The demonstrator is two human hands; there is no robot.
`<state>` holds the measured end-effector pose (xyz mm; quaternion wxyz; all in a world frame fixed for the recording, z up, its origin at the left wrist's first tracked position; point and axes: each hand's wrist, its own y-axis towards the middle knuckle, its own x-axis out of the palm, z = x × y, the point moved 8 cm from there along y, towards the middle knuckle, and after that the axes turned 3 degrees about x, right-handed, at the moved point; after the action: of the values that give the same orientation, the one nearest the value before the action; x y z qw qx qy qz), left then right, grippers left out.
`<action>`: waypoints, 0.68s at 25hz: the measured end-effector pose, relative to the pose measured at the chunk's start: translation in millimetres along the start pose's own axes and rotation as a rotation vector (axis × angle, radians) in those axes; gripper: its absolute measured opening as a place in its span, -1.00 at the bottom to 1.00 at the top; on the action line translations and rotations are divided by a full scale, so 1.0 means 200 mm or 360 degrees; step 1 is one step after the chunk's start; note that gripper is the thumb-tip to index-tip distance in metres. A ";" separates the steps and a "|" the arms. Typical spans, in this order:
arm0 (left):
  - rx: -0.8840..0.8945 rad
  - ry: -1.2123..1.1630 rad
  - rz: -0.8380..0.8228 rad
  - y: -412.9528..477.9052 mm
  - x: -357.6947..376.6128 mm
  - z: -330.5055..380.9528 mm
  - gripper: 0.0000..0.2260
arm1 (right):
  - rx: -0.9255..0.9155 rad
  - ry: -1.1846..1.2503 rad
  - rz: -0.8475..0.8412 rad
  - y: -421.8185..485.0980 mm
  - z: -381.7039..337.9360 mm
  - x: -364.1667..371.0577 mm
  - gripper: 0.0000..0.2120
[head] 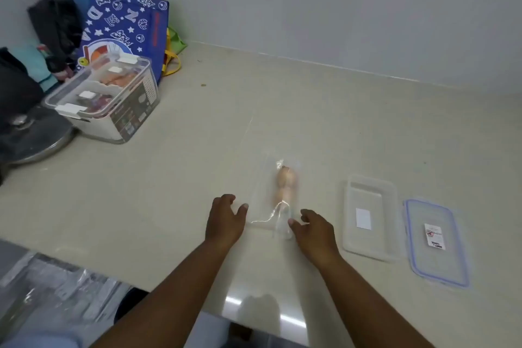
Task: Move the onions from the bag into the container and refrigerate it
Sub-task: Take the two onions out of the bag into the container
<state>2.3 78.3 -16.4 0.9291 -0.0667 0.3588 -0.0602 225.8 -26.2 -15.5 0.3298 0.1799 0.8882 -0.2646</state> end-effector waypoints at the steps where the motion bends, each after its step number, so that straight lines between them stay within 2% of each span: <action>1: -0.0090 -0.0068 -0.0099 0.07 0.03 -0.02 -0.64 | 0.0087 0.0028 -0.0020 0.06 0.00 0.02 -0.48; 3: -0.0257 -0.0148 -0.0316 0.16 0.10 -0.03 -0.72 | 0.0270 0.0092 -0.0069 0.14 -0.01 0.06 -0.45; 4: -0.0345 -0.0237 -0.0391 0.20 0.12 -0.03 -0.78 | 0.0326 0.0119 -0.0069 0.17 -0.03 0.06 -0.47; 6: -0.0430 -0.0416 -0.0454 0.24 0.16 -0.04 -0.76 | 0.0326 0.0110 -0.0060 0.19 -0.07 0.08 -0.59; 10: -0.0510 -0.0587 -0.0576 0.29 0.21 -0.03 -0.75 | 0.0245 -0.0067 0.0027 0.16 -0.10 0.08 -0.72; 13: -0.0505 -0.0720 -0.0681 0.32 0.23 0.02 -0.83 | 0.0230 -0.0099 0.0041 0.06 -0.05 0.09 -0.75; 17: -0.0549 -0.0750 -0.0962 0.21 0.28 0.06 -0.89 | 0.0290 -0.0115 0.0053 -0.11 0.07 0.11 -0.77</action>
<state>53.4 112.6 -52.1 0.9015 -0.3355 0.1057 -0.2522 206.9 -48.9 -31.3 0.3482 0.2142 0.8449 -0.3450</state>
